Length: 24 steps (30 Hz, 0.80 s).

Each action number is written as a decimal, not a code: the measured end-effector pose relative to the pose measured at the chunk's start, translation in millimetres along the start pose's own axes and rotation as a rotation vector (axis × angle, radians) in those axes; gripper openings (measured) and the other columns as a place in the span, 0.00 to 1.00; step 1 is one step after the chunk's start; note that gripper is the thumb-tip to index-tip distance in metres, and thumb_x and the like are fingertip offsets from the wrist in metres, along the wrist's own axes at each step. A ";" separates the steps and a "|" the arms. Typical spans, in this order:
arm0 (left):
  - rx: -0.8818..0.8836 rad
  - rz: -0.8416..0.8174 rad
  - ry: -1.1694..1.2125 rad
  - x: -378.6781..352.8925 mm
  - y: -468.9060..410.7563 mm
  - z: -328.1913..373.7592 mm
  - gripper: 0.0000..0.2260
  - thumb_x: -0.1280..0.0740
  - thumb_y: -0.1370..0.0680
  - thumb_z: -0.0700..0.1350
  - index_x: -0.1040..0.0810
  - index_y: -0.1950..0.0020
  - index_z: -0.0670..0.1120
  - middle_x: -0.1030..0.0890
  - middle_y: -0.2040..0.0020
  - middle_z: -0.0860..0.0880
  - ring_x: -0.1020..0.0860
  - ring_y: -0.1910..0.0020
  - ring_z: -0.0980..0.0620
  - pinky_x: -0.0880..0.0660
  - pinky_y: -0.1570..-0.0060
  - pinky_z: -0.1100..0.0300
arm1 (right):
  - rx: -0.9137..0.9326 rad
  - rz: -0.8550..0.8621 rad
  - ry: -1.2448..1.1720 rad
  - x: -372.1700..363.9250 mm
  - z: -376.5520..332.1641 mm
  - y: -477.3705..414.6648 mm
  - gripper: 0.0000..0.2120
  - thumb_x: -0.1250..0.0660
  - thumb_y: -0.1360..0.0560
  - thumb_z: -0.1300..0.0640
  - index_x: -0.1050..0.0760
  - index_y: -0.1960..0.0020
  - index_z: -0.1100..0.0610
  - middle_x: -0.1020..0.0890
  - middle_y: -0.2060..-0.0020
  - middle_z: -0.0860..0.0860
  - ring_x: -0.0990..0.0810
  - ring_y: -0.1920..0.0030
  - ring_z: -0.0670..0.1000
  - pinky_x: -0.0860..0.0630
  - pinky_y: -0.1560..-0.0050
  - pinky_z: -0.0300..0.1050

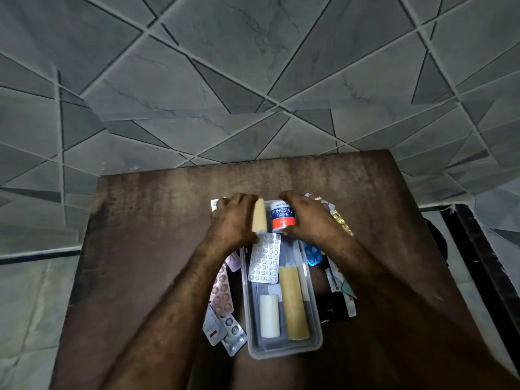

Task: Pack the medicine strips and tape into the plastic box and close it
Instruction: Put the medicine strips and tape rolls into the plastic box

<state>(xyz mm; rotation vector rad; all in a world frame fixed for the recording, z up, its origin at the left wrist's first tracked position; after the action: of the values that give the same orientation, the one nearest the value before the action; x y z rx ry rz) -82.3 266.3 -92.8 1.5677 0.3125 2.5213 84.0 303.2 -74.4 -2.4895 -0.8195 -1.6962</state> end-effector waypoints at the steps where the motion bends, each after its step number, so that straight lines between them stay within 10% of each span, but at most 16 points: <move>1: -0.001 -0.014 -0.046 -7.3 -0.6 4.2 0.42 0.21 0.38 0.51 0.36 0.27 0.53 0.31 0.29 0.51 0.32 0.34 0.40 0.31 0.39 0.47 | 0.001 -0.003 0.032 -3.7 0.0 -0.5 0.33 0.27 0.34 0.50 0.36 0.33 0.49 0.22 0.40 0.52 0.24 0.40 0.57 0.31 0.41 0.54; 8: 0.003 0.016 -0.231 -30.9 4.2 15.9 0.28 0.29 0.30 0.52 0.33 0.32 0.51 0.30 0.29 0.51 0.40 0.26 0.42 0.44 0.32 0.42 | 0.035 -0.022 0.244 -19.6 1.0 -4.1 0.26 0.30 0.33 0.50 0.36 0.39 0.50 0.20 0.42 0.53 0.30 0.37 0.60 0.45 0.34 0.61; 20: 0.019 -0.126 -0.410 -54.0 -3.0 5.2 0.38 0.27 0.31 0.54 0.40 0.25 0.53 0.38 0.23 0.49 0.52 0.22 0.36 0.58 0.28 0.34 | 0.096 -0.061 0.308 -36.4 4.0 -9.9 0.28 0.30 0.32 0.48 0.34 0.36 0.50 0.25 0.36 0.52 0.33 0.33 0.61 0.43 0.33 0.60; 24: 0.020 0.220 -0.017 -29.7 6.9 -3.1 0.20 0.32 0.26 0.53 0.26 0.34 0.59 0.27 0.30 0.57 0.40 0.25 0.43 0.47 0.29 0.41 | 0.048 0.065 -0.076 -17.2 17.6 -3.5 0.27 0.28 0.33 0.50 0.30 0.36 0.49 0.25 0.36 0.48 0.28 0.35 0.54 0.34 0.35 0.55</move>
<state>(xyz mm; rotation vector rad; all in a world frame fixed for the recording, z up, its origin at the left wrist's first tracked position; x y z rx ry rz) -72.2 252.2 -118.0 1.7164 0.1723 2.6714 93.0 304.5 -97.5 -2.5331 -0.7660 -1.5521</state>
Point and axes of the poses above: each hand's wrist, its own y-axis away from the middle knuckle, its own x-axis out of the back of the hand, z = x × y, the point moved 5 cm from there along -y, towards the middle knuckle
